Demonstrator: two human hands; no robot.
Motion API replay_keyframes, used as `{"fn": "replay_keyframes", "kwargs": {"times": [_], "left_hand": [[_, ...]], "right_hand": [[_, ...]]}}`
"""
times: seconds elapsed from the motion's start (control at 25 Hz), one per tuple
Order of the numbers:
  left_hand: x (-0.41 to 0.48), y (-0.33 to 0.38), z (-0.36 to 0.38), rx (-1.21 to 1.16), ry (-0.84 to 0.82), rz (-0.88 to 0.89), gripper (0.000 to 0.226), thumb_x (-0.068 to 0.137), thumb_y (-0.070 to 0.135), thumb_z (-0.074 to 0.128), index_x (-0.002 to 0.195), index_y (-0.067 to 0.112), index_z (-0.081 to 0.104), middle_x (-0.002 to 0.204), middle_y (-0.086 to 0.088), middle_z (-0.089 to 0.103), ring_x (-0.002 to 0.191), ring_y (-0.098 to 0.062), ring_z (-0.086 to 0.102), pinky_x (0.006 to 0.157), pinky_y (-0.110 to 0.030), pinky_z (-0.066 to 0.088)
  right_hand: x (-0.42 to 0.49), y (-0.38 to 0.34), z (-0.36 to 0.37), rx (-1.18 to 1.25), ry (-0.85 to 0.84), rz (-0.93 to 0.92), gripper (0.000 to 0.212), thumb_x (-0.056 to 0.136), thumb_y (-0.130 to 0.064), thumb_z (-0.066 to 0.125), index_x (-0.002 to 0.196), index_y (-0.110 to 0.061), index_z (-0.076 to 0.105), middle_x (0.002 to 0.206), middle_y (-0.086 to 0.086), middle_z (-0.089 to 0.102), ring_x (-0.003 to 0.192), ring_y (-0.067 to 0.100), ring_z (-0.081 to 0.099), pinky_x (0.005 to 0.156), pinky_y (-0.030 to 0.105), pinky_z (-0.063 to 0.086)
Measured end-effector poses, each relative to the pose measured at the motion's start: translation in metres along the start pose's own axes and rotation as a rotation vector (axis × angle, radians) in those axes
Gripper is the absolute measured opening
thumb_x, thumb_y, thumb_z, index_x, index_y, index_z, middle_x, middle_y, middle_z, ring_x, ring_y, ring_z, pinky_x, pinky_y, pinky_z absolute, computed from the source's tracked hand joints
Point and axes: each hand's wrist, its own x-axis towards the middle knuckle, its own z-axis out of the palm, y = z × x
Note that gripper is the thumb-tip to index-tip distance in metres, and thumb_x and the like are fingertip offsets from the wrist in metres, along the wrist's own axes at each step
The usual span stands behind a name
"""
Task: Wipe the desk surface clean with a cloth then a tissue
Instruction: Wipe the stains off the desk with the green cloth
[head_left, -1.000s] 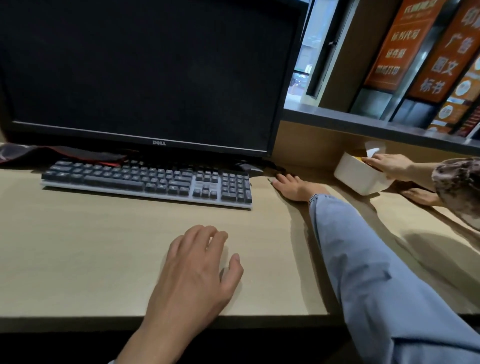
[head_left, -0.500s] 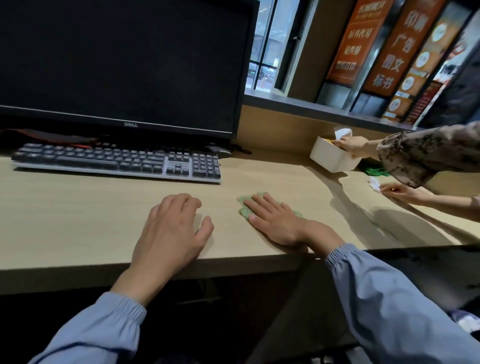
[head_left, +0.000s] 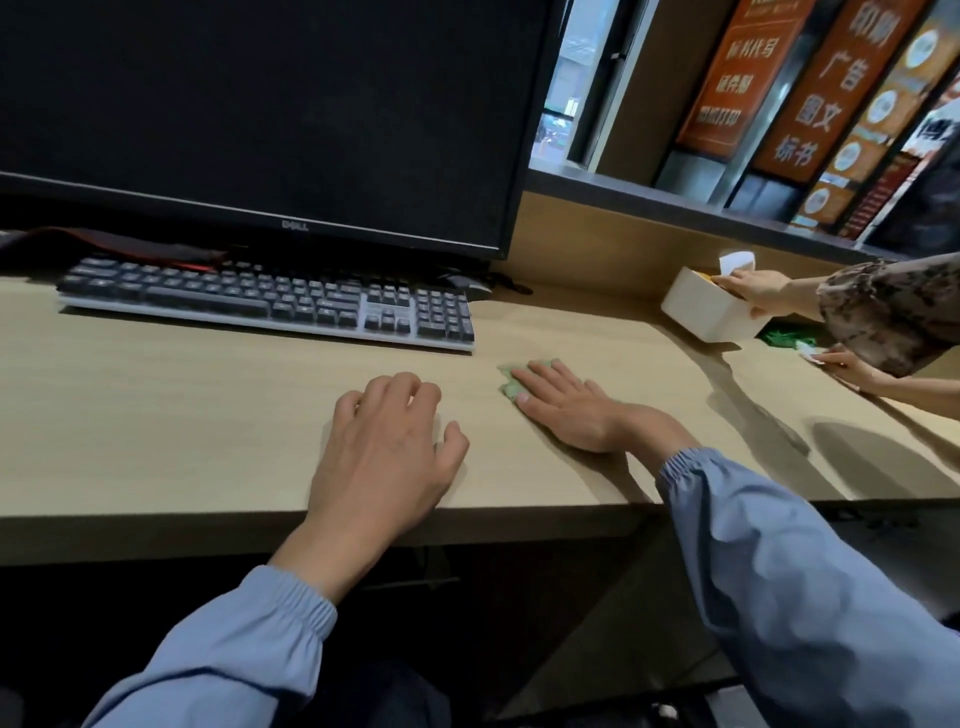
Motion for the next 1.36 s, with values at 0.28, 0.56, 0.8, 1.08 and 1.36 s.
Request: {"fn": "replay_keyframes", "kwargs": {"times": [0.28,0.56,0.8,1.08,1.36], "left_hand": [[0.0,0.006,-0.003,0.08,-0.061,0.011,0.047,0.098,0.049,0.03,0.116,0.022,0.064,0.119,0.004,0.059,0.114,-0.02,0.054,0.102,-0.046,0.04],[0.002,0.005,0.0,0.08,-0.069,-0.013,0.04,0.099,0.05,0.03,0.112,0.025,0.06,0.113,0.008,0.056,0.11,-0.018,0.051,0.101,-0.043,0.042],[0.003,0.003,0.002,0.07,-0.027,-0.049,0.041,0.097,0.051,0.035,0.109,0.023,0.062,0.108,0.007,0.058,0.106,-0.018,0.054,0.098,-0.044,0.046],[0.0,0.005,-0.001,0.059,-0.021,-0.045,0.048,0.098,0.053,0.028,0.12,0.024,0.059,0.117,0.009,0.056,0.113,-0.015,0.05,0.106,-0.038,0.039],[-0.001,0.004,0.0,0.066,-0.018,-0.032,0.046,0.098,0.051,0.034,0.119,0.021,0.061,0.117,0.004,0.061,0.112,-0.019,0.054,0.103,-0.04,0.04]], "right_hand": [[0.142,0.021,-0.046,-0.001,0.03,0.094,0.071,0.098,-0.069,0.009,0.16,-0.036,0.004,0.17,-0.002,-0.003,0.156,0.026,-0.008,0.123,0.058,0.002],[0.19,0.042,-0.078,0.04,0.02,0.258,0.072,0.1,-0.07,0.013,0.161,-0.032,0.008,0.17,0.002,0.004,0.156,0.028,0.007,0.122,0.057,0.008],[0.191,0.044,-0.072,-0.008,0.033,0.199,0.068,0.101,-0.066,0.012,0.161,-0.033,0.006,0.17,0.0,0.003,0.156,0.027,0.004,0.123,0.055,0.007],[0.133,0.017,-0.044,-0.031,0.078,0.047,0.062,0.103,-0.059,0.012,0.16,-0.036,0.004,0.17,-0.006,-0.003,0.156,0.023,-0.007,0.122,0.058,0.004],[0.03,-0.021,0.0,-0.042,0.071,-0.029,0.062,0.103,-0.061,0.009,0.16,-0.038,-0.002,0.169,-0.007,-0.01,0.154,0.02,-0.015,0.122,0.055,-0.003]]}}
